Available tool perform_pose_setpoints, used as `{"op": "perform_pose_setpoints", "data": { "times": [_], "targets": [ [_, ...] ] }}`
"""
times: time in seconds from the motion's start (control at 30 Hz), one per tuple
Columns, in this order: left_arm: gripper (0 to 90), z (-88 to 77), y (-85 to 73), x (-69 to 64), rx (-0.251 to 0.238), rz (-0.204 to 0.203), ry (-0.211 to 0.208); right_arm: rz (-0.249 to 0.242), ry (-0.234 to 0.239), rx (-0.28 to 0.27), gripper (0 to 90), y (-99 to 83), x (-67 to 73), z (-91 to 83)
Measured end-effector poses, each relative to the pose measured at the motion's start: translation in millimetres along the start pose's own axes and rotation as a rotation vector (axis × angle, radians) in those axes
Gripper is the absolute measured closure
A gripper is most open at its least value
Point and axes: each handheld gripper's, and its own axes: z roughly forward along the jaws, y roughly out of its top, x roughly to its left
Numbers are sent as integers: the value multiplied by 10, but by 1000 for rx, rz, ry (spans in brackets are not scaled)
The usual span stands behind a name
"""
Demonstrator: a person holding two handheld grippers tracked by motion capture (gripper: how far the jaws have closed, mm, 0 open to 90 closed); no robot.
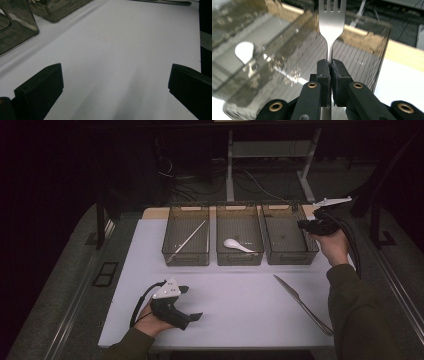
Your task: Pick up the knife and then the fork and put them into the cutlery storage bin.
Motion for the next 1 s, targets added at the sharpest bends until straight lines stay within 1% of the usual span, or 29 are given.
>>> {"op": "perform_pose_setpoints", "data": {
  "times": [0.1, 0.23, 0.33, 0.47, 0.53, 0.57, 0.73, 0.83, 0.87, 1.0],
  "targets": [
    [0, 2, 0, -2, -1, 0, 0, -18, -10, 41, 851, -26, -5, 51],
    [0, 4, 1, -2, 1, 1, 0, -25, 0, 87, 851, -56, -2, 108],
    [0, 2, 0, -2, 1, 1, 0, -37, -3, 114, 851, -79, 15, 161],
    [0, 1, -1, 4, 1, 1, -2, -49, -3, 141, 851, -95, 22, 212],
    [0, 4, -2, 3, 0, -1, -3, -46, -5, 156, 851, -100, 23, 230],
    [0, 3, -1, 2, 1, 0, -3, -55, -4, 165, 851, -104, 17, 236],
    [0, 4, 1, 0, 0, 0, -2, -52, 9, 207, 851, -127, 6, 280],
    [0, 5, 3, -3, 1, 1, -3, -53, 13, 209, 846, -132, 13, 292],
    [0, 5, 2, -3, 1, 1, -2, -53, 17, 213, 838, -129, 14, 297],
    [0, 0, 2, -2, -2, 0, -3, -44, 25, 197, 693, -127, 16, 290]
  ]
}}
